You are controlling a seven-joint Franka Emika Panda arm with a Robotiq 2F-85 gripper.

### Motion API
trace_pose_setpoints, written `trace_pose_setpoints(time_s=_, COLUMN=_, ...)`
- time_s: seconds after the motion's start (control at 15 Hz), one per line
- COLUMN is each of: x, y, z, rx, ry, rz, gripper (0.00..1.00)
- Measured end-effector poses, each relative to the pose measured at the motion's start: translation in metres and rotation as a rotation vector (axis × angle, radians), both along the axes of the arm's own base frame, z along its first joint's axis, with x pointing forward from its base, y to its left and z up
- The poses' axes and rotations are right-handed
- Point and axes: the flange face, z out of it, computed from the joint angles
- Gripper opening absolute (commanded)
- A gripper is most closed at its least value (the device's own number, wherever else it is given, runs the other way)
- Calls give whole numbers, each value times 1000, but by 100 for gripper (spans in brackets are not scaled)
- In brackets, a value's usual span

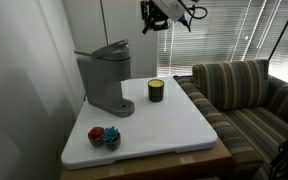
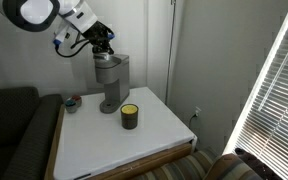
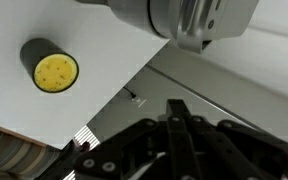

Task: Open the coffeemaker

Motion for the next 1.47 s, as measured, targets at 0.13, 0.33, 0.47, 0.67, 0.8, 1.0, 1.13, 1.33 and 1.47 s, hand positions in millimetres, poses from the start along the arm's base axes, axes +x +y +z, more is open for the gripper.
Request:
trace_pose_setpoints(time_s=0.13, x=0, y=-9, z=10, rx=-21, ry=49, rz=-32, gripper=0)
trace_pose_setpoints(time_s=0.33, x=-2, y=-4, z=18, rx=-41, ry=175, rz=-67, gripper=0)
trace_pose_setpoints(time_s=0.47, x=-5, y=8, z=18, rx=-44, ry=261, rz=-71, gripper=0)
trace_pose_setpoints(time_s=0.67, x=-11, y=33, z=16, rx=-27, ry=331, rz=-53, gripper=0)
trace_pose_setpoints(time_s=0.8, x=-15, y=50, z=13, rx=9, ry=348, rz=-25, gripper=0)
trace_pose_setpoints(time_s=1.0, x=-19, y=74, z=-3, rx=44, ry=382, rz=22, gripper=0)
trace_pose_setpoints(time_s=1.13, x=-21, y=84, z=-13, rx=62, ry=402, rz=45, gripper=0)
trace_pose_setpoints(time_s=1.33, x=-19, y=89, z=-25, rx=64, ry=394, rz=71, gripper=0)
trace_pose_setpoints(time_s=1.47, x=-16, y=90, z=-27, rx=53, ry=361, rz=79, gripper=0)
